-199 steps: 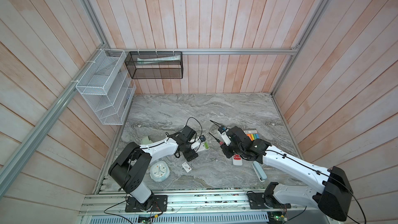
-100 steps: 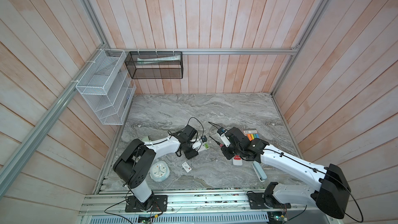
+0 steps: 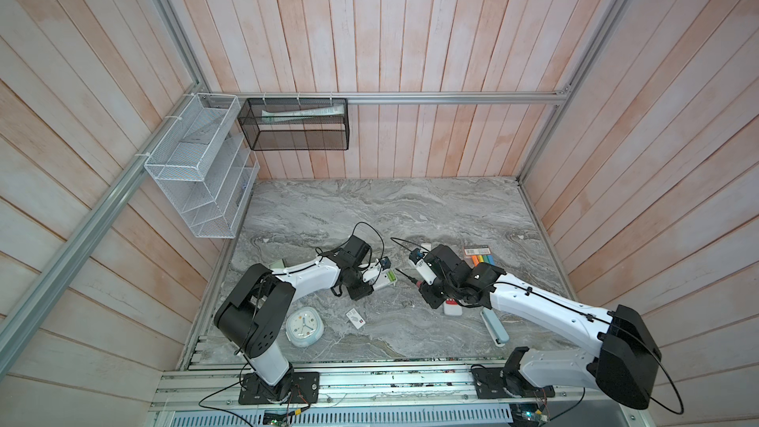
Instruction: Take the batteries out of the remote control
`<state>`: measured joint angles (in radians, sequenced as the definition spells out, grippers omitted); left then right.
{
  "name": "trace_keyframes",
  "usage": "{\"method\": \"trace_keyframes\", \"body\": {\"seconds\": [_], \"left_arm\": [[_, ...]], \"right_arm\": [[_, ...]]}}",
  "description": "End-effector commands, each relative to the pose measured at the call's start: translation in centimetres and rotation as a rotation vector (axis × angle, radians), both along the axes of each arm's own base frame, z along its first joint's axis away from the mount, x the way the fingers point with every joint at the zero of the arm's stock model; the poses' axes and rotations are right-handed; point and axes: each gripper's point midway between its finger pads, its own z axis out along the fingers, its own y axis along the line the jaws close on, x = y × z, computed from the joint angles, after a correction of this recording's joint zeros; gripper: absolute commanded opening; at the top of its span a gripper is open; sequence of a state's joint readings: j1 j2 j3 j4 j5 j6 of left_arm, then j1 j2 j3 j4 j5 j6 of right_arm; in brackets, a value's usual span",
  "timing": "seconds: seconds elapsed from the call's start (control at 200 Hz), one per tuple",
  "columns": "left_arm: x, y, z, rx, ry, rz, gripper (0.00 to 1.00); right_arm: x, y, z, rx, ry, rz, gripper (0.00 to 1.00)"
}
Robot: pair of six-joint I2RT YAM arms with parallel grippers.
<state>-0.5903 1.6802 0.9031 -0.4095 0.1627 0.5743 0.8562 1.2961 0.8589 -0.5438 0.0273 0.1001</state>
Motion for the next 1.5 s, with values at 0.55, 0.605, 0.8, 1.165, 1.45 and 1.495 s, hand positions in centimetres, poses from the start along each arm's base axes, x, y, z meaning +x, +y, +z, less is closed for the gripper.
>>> {"method": "trace_keyframes", "body": {"seconds": [0.55,0.605,0.8,1.165,1.45,1.495], "left_arm": [[-1.2,1.9,-1.4,0.051,0.044,-0.008,0.59],[-1.2,1.9,-1.4,0.054,0.043,-0.007,0.59],[-1.1,2.0,-1.3,0.056,0.040,-0.002,0.59],[-1.0,2.0,-1.5,0.059,0.040,0.001,0.59],[-1.1,2.0,-1.6,0.058,0.046,0.000,0.59],[-1.1,2.0,-1.7,0.059,0.047,0.000,0.59]], "right_arm": [[-1.2,1.7,-0.8,-0.063,0.035,0.048,0.00],[-1.4,1.7,-0.8,-0.067,0.043,0.046,0.00],[-1.4,1.4,-0.6,-0.071,0.047,0.030,0.00],[-1.5,1.6,-0.6,-0.060,0.054,0.034,0.00],[-1.5,1.9,-1.0,-0.060,0.063,0.038,0.00],[-1.5,1.9,-0.9,-0.060,0.063,0.039,0.00]]}}
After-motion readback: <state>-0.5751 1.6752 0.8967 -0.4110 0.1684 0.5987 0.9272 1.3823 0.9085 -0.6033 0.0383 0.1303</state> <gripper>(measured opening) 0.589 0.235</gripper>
